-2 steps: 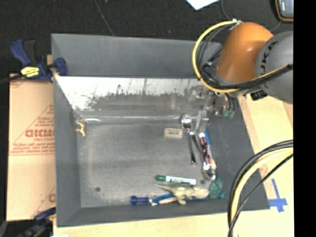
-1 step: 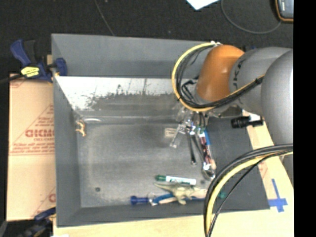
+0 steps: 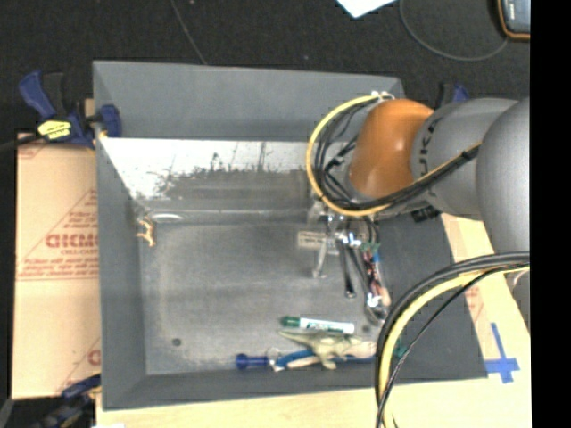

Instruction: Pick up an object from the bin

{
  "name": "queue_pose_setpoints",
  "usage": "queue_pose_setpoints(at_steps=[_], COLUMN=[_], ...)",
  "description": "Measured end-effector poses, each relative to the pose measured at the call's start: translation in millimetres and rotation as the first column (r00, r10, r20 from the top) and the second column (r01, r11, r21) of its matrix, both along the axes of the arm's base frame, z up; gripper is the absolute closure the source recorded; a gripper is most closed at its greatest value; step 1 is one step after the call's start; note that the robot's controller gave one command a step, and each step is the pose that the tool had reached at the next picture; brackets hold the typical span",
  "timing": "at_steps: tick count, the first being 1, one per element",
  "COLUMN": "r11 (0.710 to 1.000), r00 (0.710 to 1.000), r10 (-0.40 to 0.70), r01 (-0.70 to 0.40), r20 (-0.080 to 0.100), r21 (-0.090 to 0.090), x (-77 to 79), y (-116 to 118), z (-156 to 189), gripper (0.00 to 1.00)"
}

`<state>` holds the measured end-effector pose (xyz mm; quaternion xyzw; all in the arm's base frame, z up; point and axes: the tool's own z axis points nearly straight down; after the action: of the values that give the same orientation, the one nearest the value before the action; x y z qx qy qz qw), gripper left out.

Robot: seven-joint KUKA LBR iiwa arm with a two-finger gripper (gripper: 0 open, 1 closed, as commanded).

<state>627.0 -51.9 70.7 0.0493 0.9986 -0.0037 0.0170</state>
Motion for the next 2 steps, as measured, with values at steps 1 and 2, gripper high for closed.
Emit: queue_pose_setpoints(at_steps=[1, 2], r11=[0.947, 0.947], r00=[0.947, 0.947], r10=[-0.322, -0.321], r01=[0.322, 0.321], r20=[-0.012, -0.012], r21=[0.013, 0.013], x=[4.3, 4.3], y=[-12.1, -12.1], z=[1.9, 2.1], gripper=[1.00, 1.00])
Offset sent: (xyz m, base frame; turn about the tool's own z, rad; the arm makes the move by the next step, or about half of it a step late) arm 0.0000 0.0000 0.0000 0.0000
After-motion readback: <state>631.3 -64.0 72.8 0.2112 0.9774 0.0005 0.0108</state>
